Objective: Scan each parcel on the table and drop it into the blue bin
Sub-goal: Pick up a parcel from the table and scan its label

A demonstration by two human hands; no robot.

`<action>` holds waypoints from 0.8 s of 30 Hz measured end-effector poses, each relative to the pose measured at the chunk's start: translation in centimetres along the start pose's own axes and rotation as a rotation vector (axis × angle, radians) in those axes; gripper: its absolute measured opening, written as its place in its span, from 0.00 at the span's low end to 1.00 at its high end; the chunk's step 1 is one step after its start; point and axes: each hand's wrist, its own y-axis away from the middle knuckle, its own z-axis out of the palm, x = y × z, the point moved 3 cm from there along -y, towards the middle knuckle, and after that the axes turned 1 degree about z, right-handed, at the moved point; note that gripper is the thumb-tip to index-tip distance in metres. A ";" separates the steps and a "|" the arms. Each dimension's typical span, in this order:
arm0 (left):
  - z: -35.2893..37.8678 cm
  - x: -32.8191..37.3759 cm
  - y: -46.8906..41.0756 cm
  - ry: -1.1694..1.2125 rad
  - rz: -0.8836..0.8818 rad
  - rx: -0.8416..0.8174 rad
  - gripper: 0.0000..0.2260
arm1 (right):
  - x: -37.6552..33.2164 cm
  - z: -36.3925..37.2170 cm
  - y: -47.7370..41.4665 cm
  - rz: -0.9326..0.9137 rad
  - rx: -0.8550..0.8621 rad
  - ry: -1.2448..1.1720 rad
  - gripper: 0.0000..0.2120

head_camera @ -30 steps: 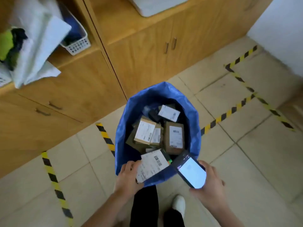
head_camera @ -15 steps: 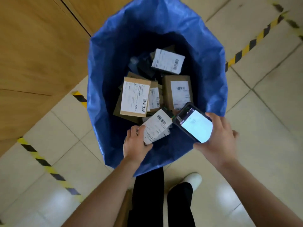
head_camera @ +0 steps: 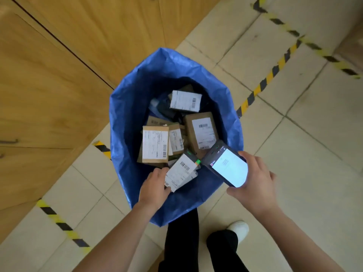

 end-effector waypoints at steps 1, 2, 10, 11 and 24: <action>-1.0 0.9 0.6 -0.003 0.020 0.000 0.24 | 0.2 -1.1 0.8 0.012 0.007 -0.019 0.41; -2.0 1.8 1.2 -0.010 0.042 0.001 0.24 | 0.5 -2.2 1.6 0.024 0.013 -0.035 0.41; -7.7 12.5 7.4 -0.030 0.203 0.040 0.22 | 6.2 -11.0 9.5 0.128 0.123 -0.190 0.43; -8.0 14.2 8.2 -0.034 0.225 0.043 0.21 | 7.3 -12.1 10.5 0.141 0.133 -0.206 0.43; -2.0 45.1 17.1 -0.274 0.722 -0.088 0.22 | 28.0 -26.5 28.6 0.431 0.491 -0.426 0.41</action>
